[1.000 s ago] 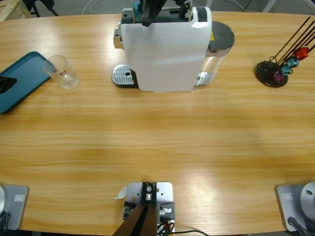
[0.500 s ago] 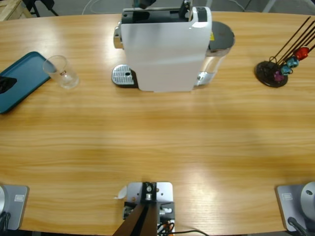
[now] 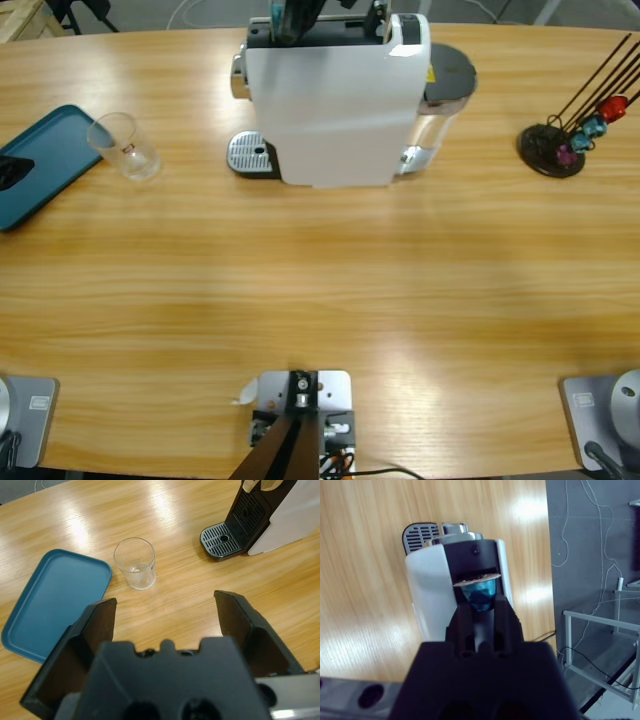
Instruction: Pour coffee
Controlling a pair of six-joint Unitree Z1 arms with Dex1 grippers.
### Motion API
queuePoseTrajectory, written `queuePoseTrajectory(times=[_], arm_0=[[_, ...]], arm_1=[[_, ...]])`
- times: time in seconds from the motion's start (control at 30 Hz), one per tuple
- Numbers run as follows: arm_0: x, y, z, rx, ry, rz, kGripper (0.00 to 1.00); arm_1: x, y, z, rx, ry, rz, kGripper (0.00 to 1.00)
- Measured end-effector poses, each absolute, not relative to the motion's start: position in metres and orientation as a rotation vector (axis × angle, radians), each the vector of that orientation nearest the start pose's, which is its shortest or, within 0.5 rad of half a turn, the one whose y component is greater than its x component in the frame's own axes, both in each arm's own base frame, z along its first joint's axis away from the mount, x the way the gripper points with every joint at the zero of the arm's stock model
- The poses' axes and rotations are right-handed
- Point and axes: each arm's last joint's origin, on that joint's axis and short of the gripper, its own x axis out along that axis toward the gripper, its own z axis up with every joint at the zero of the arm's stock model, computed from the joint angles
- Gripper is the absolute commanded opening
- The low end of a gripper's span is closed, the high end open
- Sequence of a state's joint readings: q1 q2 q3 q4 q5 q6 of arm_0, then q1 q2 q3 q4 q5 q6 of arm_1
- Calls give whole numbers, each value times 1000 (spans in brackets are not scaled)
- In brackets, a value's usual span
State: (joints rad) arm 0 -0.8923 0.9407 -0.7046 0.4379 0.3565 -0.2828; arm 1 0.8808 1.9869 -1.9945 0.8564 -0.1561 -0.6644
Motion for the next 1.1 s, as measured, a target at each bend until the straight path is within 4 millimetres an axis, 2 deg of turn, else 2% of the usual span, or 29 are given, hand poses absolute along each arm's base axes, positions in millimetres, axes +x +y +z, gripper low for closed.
queuePoseTrajectory(times=[0.27,0.3,0.33,0.4,0.5,0.53,0.87,0.93,1.03,1.1], arm_0=[[82,-75,318,128,614,-430,830],[82,-75,318,128,614,-430,830],[82,-75,318,128,614,-430,830],[82,-75,318,128,614,-430,830],[82,-75,318,128,614,-430,830],[82,-75,318,128,614,-430,830],[82,-75,318,127,614,-430,830],[82,-75,318,127,614,-430,830],[82,-75,318,127,614,-430,840],[82,-75,319,127,613,-430,908]], arm_1=[[286,335,391,-1041,527,930,0],[286,335,390,-1041,529,930,100],[286,335,390,-1042,530,931,368],[286,335,391,-1042,533,931,645],[286,334,390,-1032,542,927,839],[286,334,390,-1028,548,926,861],[285,333,393,-1001,560,914,853],[283,334,399,-995,553,917,858],[265,342,418,-964,520,922,924],[246,347,431,-949,501,932,945]])
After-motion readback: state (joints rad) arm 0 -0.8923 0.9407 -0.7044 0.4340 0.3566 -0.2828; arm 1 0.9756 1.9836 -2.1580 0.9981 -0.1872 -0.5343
